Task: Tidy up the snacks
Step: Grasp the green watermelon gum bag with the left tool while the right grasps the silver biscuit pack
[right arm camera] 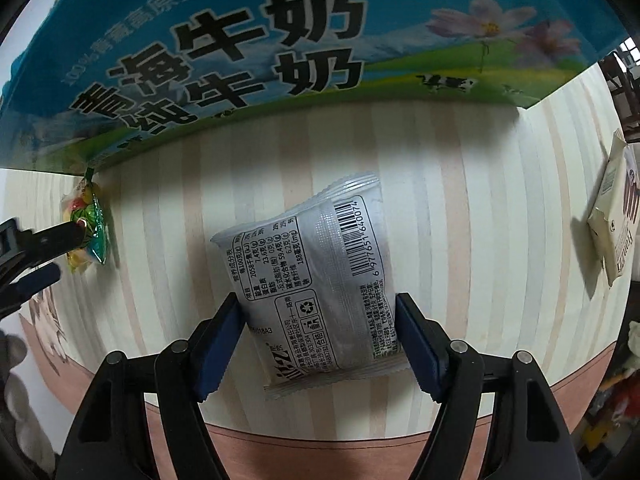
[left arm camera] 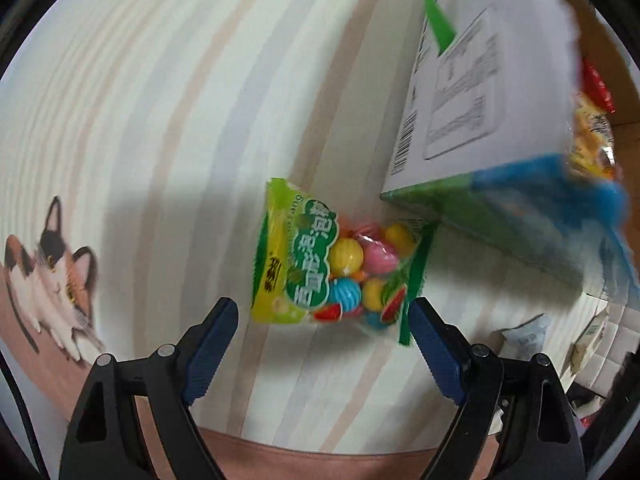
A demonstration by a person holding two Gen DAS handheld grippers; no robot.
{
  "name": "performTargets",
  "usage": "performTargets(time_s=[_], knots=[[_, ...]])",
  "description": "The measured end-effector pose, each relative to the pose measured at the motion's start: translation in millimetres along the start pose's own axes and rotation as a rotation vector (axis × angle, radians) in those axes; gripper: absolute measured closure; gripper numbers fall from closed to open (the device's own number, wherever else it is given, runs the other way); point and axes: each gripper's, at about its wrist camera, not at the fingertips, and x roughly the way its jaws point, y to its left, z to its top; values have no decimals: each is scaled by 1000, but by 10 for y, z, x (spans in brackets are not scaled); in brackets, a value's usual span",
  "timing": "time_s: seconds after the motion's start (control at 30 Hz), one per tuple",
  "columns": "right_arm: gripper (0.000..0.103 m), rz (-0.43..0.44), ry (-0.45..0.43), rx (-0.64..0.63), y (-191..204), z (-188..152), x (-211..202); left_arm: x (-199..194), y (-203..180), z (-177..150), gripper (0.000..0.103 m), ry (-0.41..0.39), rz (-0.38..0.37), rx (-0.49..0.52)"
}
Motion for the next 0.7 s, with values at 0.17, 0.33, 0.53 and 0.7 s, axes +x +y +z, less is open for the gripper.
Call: performTargets(time_s=[0.17,0.33,0.53,0.7], knots=[[25,-2,6,3,-40,64,-31,110,-6,31,16,12,-26,9],[25,-10,7,9,7,67,-10,54,54,40,23,-29,-46,1],[26,-5,22,1,-26,46,15,0,81,-97,29,-66,-48,11],[26,1,61,-17,-119,2,40,30,10,-464,30,-41,-32,62]])
